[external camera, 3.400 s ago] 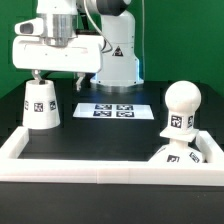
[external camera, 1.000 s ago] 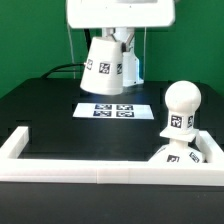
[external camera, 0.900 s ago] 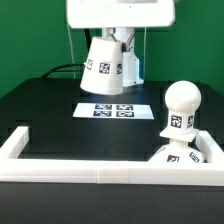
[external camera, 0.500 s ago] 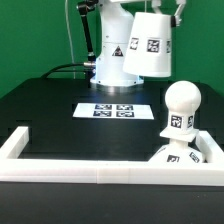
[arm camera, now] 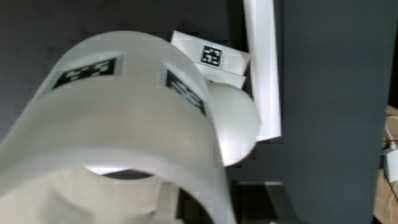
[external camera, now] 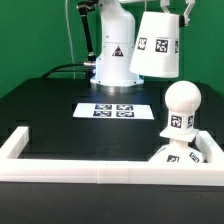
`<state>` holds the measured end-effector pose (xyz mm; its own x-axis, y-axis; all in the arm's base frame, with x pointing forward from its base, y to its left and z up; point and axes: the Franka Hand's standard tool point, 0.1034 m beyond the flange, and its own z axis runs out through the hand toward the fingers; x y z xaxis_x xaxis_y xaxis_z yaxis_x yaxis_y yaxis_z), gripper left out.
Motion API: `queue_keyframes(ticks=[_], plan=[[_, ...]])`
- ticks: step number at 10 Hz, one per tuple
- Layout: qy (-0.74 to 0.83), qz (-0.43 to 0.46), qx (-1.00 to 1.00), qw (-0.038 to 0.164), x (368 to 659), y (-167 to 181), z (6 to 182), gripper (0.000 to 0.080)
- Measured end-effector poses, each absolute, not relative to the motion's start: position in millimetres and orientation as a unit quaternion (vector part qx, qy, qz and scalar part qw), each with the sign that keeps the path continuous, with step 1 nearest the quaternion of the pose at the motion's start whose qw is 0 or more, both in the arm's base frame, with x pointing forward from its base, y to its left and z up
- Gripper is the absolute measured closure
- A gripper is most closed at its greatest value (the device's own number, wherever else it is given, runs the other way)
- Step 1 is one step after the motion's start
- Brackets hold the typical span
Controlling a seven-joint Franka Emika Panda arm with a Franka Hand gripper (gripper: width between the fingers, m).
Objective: Assemble lamp
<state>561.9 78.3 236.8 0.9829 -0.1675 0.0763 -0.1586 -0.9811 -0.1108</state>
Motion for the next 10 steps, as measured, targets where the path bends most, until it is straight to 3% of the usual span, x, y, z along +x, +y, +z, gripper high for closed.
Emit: queue_keyframes(ticks=[5, 10], plan=[[0.059, -0.052, -0.996, 0.051, 600, 115, 227.9, 0.0755], [0.045, -0.051, -0.997, 0.042, 605, 122, 188.3, 0.0755]])
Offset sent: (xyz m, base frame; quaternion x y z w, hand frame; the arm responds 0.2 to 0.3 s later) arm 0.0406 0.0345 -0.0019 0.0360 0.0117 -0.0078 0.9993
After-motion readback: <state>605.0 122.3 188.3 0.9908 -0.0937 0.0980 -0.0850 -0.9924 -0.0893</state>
